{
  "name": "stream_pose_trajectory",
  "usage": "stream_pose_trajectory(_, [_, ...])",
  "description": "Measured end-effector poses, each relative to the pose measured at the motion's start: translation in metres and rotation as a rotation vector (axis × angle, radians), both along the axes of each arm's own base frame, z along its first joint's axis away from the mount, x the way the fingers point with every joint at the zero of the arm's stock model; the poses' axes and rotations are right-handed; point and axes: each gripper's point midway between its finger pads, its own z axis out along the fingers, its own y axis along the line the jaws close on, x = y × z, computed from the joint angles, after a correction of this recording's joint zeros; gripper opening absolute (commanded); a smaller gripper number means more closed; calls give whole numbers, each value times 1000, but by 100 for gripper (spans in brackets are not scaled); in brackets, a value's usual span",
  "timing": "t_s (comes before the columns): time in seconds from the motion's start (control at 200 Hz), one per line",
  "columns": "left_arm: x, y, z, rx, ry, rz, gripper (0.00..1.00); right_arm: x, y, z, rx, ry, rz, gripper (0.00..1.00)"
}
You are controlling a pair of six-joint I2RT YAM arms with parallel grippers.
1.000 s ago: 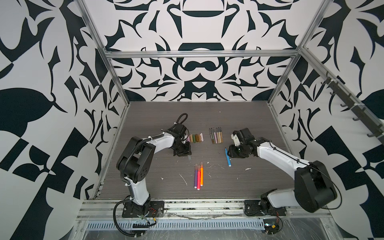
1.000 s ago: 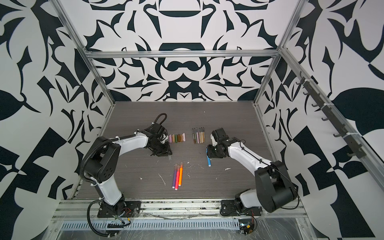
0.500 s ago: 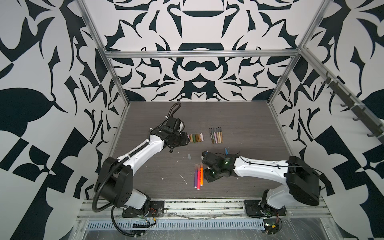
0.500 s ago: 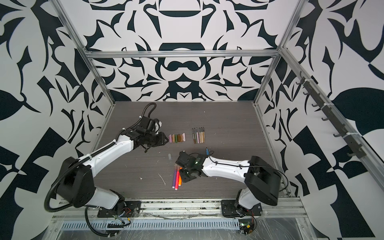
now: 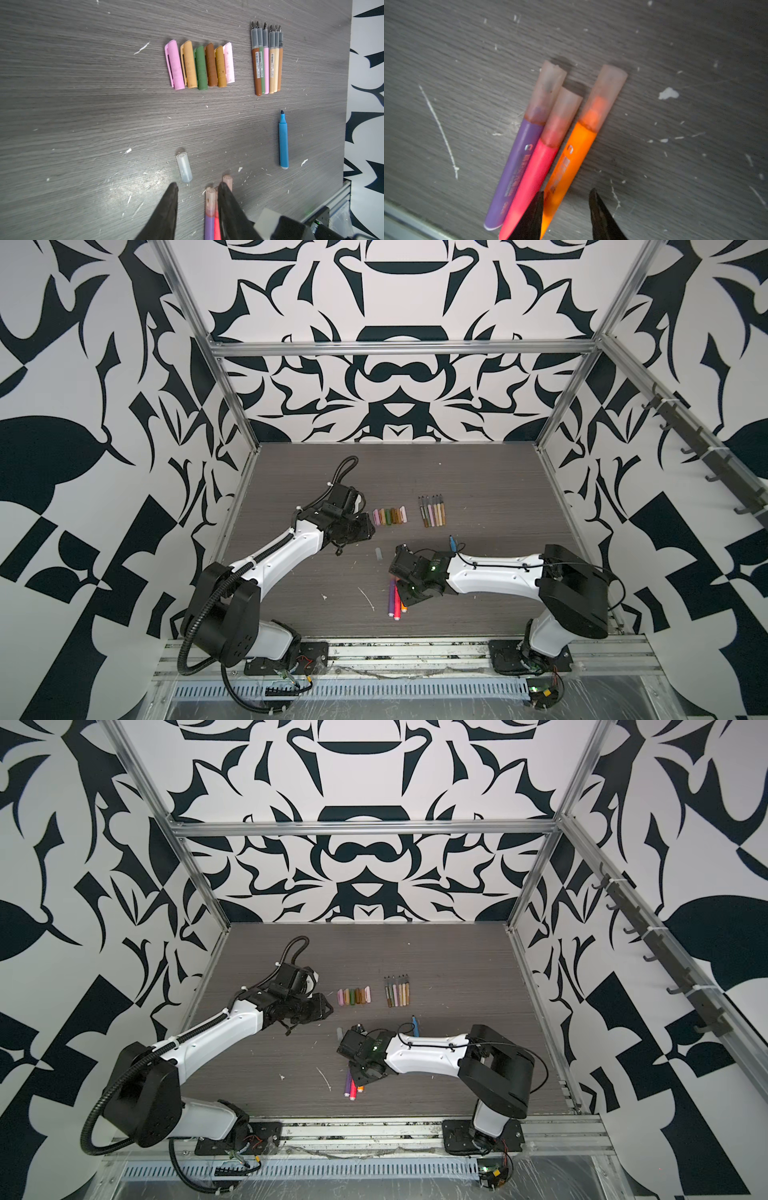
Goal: Open the pen caps
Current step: 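Close the right gripper on the orange marker barrel and lift it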
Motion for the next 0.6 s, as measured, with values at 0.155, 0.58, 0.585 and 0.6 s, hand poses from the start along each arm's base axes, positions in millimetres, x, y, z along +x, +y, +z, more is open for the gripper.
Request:
stream_pose_trajectory(0.155, [0,0,0,-1,-1,0,37,4,-13,-1,-61,-29,-23,38])
stream_pose_trajectory(0.58, [-4,-5,-5,-42,16,0,37,-1,-18,-10,-80,-25,-48,19])
stream_pose_trajectory(0.585, [-4,-5,-5,-43,16,0,37,-1,-18,-10,-80,-25,-51,18])
stream_pose_trajectory(0.6, [-3,-5,-5,-46,15,0,37,-1,-19,-10,-82,-26,-51,16])
